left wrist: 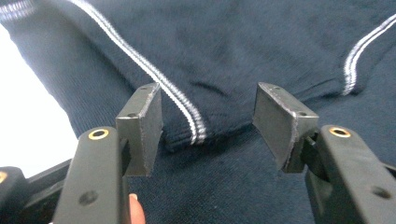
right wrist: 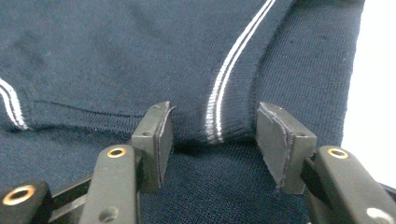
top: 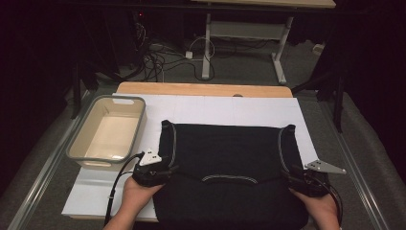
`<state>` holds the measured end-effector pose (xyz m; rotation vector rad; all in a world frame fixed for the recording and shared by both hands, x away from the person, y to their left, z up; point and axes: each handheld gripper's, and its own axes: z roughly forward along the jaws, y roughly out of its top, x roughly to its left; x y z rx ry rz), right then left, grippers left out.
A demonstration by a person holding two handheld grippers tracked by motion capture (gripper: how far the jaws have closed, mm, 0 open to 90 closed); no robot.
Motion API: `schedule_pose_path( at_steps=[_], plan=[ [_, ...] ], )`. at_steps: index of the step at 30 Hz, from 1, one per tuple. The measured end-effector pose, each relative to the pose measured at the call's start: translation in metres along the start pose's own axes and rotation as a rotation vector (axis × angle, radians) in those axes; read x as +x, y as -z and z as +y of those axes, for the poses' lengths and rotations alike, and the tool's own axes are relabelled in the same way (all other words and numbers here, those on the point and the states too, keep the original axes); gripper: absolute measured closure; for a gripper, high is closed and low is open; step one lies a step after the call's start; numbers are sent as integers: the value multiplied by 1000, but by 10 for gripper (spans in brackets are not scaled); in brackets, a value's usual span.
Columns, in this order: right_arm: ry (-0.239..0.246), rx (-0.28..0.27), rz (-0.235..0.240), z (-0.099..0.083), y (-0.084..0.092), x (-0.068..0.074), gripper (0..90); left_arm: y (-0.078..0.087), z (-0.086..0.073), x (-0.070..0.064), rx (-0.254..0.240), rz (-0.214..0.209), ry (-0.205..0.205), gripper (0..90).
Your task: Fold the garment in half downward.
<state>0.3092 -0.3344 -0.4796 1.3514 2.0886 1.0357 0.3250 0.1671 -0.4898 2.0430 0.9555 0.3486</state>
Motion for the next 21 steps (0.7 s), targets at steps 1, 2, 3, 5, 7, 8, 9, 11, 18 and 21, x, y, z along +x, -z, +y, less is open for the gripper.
schedule_pose_path(
  at_steps=[1,2,3,5,7,8,9,11,18,21],
  plan=[
    [5,4,-1,0,-1,1,495,-4,-2,-1,24,7,-8,412],
    [13,13,3,0,-2,2,497,-7,-1,-1,52,12,-8,411],
    [16,12,7,-1,-2,1,506,-7,-1,-2,54,16,-11,398],
    [3,-4,21,-2,-1,-1,549,-7,-1,-1,60,22,-10,410],
    [7,-4,28,-2,-1,-1,558,-8,-1,-2,63,25,-10,417],
    [4,0,26,-2,-1,0,564,-8,-1,-2,64,27,-8,424],
    [11,0,21,-2,-1,0,576,-8,-1,-2,65,27,-5,433],
    [15,2,6,-2,-1,1,592,-8,-1,-1,63,27,4,455],
    [10,8,-4,-2,-2,2,671,-8,-1,-1,65,21,-3,589],
    [21,10,-5,-2,-2,2,719,-8,-2,-1,64,19,-5,626]
  ],
)
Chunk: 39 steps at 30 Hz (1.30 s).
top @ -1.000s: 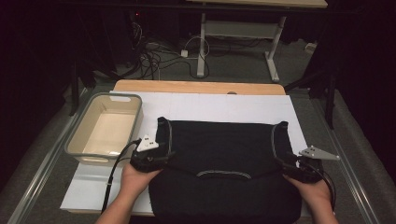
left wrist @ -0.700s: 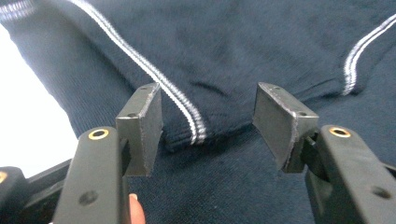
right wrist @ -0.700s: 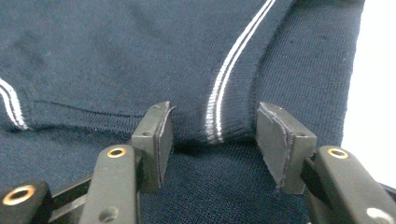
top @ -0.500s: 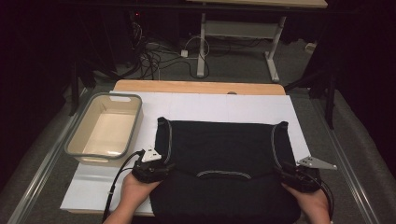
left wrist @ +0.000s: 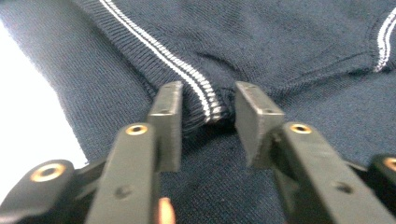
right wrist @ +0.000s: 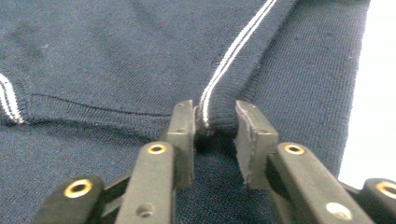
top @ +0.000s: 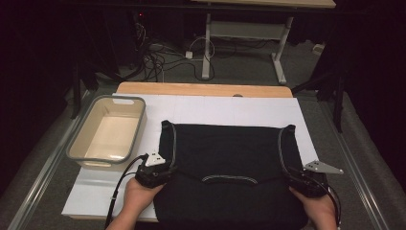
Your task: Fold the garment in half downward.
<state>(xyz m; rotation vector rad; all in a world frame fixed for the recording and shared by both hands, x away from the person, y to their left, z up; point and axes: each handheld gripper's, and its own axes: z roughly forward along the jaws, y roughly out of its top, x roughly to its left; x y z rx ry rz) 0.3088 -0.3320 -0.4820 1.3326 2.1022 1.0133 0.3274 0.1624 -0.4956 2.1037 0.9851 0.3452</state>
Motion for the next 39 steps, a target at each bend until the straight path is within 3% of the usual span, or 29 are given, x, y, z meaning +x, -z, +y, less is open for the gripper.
schedule_pose_path(
  at_steps=[5,11,15,21,25,39],
  plan=[
    [10,-3,9,0,0,1,783,0,0,0,0,-16,-14,725],
    [19,-13,3,-1,2,2,808,0,0,-2,0,-16,-36,775],
    [25,-35,-3,-1,4,3,814,2,-1,-1,-18,-20,-28,781],
    [14,-104,26,-3,11,1,815,10,-2,-4,-76,-20,-40,785],
    [46,-122,11,-3,16,5,817,19,-3,-6,-98,-33,-42,785],
    [74,-146,12,-21,42,8,817,36,-17,-19,-81,-44,-78,783]
  ],
)
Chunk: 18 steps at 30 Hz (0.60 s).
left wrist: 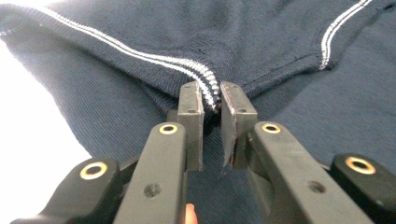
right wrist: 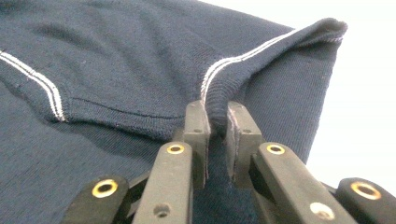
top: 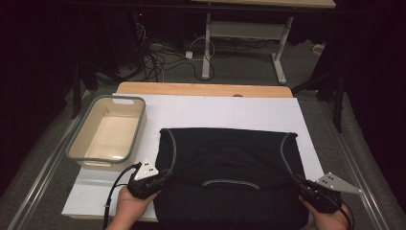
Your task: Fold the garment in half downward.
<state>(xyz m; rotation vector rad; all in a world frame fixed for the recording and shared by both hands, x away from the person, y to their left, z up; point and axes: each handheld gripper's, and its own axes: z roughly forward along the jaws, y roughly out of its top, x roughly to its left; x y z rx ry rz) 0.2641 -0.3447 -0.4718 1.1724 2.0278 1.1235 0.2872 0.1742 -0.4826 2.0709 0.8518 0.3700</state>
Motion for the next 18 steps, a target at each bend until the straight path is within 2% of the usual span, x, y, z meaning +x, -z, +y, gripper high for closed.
schedule_pose_path(
  at_steps=[18],
  plan=[
    [14,-1,9,-20,32,17,816,27,-20,-24,4,-26,-12,782]
  ],
)
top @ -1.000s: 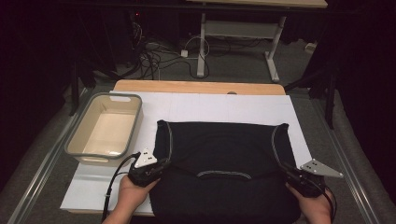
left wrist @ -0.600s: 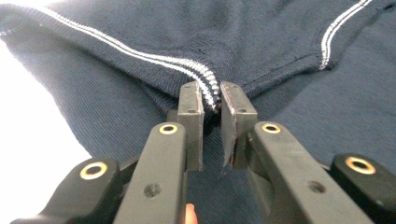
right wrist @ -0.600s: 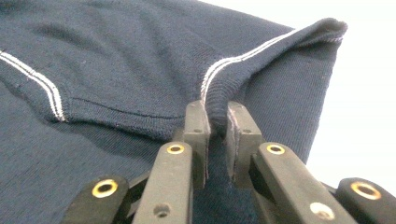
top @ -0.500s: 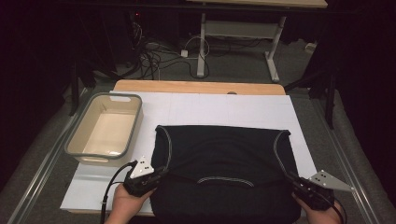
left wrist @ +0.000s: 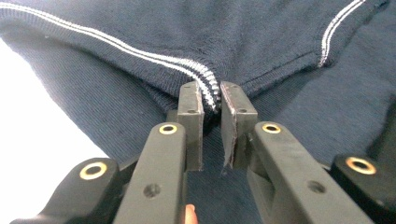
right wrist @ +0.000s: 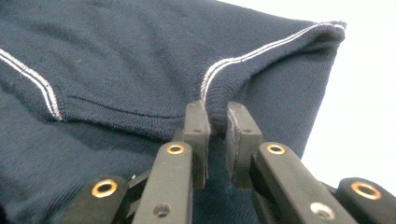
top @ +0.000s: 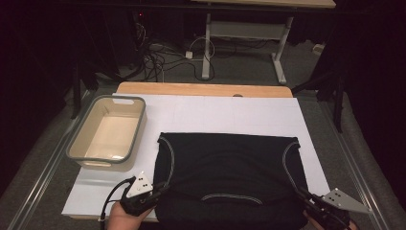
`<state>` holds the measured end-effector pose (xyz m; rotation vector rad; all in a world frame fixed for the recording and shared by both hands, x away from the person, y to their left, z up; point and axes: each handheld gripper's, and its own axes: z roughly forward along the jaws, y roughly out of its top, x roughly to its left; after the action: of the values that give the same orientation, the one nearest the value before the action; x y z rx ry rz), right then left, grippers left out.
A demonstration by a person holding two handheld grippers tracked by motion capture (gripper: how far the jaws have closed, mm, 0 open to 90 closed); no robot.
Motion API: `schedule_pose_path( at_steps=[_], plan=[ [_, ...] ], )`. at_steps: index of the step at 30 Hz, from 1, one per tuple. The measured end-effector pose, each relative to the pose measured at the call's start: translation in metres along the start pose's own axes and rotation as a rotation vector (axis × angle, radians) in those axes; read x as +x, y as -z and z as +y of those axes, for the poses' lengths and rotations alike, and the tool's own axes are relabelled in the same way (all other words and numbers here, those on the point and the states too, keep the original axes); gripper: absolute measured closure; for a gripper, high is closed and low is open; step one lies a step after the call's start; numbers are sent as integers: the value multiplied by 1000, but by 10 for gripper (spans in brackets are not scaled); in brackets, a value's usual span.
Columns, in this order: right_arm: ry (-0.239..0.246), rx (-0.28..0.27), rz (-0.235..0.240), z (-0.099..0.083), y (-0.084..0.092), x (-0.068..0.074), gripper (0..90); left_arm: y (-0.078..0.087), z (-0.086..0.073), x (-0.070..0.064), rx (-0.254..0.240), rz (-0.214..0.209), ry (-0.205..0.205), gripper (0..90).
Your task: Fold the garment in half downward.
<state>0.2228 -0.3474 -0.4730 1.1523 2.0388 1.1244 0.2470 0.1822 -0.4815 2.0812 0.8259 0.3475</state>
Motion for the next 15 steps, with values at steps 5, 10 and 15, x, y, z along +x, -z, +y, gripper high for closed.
schedule_pose_path(
  at_steps=[5,10,15],
  plan=[
    [6,2,1,-5,9,6,815,7,-4,-8,3,-7,-14,782],
    [7,3,5,-11,17,11,815,14,-10,-15,4,-18,-16,782],
    [2,8,10,-17,22,14,815,18,-16,-17,9,-34,-6,781]
  ],
)
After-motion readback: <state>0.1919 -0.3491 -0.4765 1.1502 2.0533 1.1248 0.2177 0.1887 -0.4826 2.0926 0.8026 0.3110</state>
